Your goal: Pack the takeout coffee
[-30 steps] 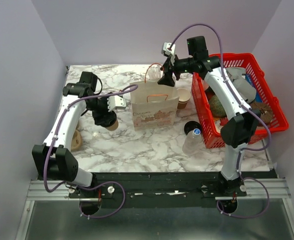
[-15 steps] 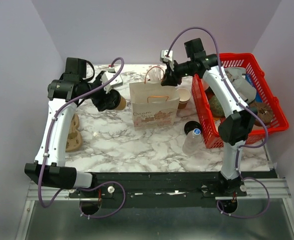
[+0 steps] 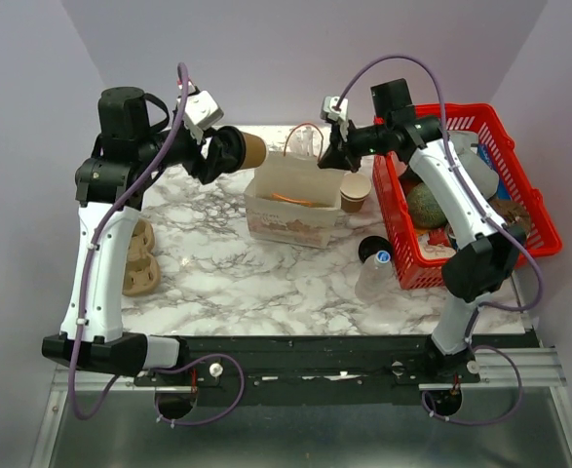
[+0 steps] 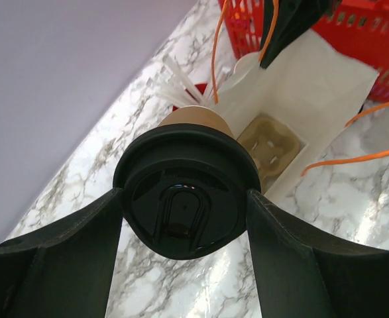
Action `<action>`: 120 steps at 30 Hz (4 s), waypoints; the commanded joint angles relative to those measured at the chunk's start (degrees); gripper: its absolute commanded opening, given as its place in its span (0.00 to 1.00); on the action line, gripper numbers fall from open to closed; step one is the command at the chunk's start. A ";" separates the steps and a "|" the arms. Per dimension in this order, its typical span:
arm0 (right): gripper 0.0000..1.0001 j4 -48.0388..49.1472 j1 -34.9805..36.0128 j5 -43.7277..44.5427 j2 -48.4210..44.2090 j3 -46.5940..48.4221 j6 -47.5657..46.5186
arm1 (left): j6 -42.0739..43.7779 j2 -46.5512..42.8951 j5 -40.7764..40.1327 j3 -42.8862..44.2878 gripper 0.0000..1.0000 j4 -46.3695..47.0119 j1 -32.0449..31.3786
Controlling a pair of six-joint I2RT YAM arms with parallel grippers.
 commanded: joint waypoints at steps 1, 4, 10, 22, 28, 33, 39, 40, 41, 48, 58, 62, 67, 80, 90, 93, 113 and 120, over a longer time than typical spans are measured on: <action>0.00 5.38 2.40 0.41 -5.70 -4.73 4.23 | -4.67 -3.56 7.15 -1.83 0.00 5.86 -0.57; 0.00 5.83 3.64 1.65 -6.93 -6.06 4.41 | -4.06 -5.49 8.74 -4.99 0.00 6.74 -2.50; 0.00 4.95 4.87 2.79 -8.34 -7.99 3.97 | 3.57 -5.50 5.75 -3.96 0.00 0.87 -10.50; 0.00 5.65 8.64 9.38 -12.73 -10.63 -0.59 | 21.16 -5.06 -3.65 -8.26 0.00 -8.99 -15.77; 0.00 15.93 11.20 13.51 -19.50 -21.61 -2.71 | 26.53 -0.75 -7.25 -6.76 0.00 -9.34 -20.61; 0.00 16.90 11.73 14.74 -19.95 -22.93 -0.18 | 31.62 -0.66 -13.04 -11.24 0.00 -8.55 -25.35; 0.00 20.67 11.82 16.49 -21.26 -25.66 3.43 | 34.70 -2.33 -18.24 -18.45 0.00 -5.83 -28.08; 0.01 21.20 11.90 17.02 -21.35 -26.01 3.79 | 35.05 -2.42 -19.81 -19.24 0.00 -5.91 -28.43; 0.00 22.17 11.90 17.55 -21.35 -26.01 3.97 | 35.41 -2.33 -20.61 -19.68 0.00 -5.57 -28.96; 0.00 26.91 12.87 20.19 -22.75 -28.91 4.58 | 37.25 0.48 -28.08 -20.74 0.00 -4.24 -31.59; 0.00 30.35 14.10 21.42 -25.92 -33.83 8.18 | 41.21 2.06 -32.13 -24.25 0.00 -1.43 -33.27; 0.00 31.14 14.45 22.04 -27.94 -35.85 9.41 | 40.77 3.29 -33.71 -25.83 0.00 1.19 -33.88; 0.00 32.10 16.38 24.14 -31.62 -40.42 8.80 | 40.77 2.59 -36.79 -28.65 0.00 4.19 -34.15; 0.00 37.03 21.48 30.30 -35.68 -45.79 7.13 | 37.44 -5.13 -39.16 -37.43 0.00 9.46 -34.15; 0.00 37.73 22.01 28.02 -35.59 -46.22 8.36 | 31.72 -5.32 -39.51 -39.28 0.00 7.89 -34.15; 0.00 38.26 22.10 27.40 -35.77 -47.19 7.84 | 32.77 -5.23 -39.60 -39.64 0.00 6.57 -34.15; 0.00 43.53 22.36 22.57 -38.40 -52.20 3.88 | 33.04 -4.88 -41.71 -44.03 0.00 13.77 -34.24; 0.00 43.44 22.45 23.09 -38.14 -52.21 7.39 | 32.07 -6.45 -40.83 -43.24 0.00 14.92 -34.15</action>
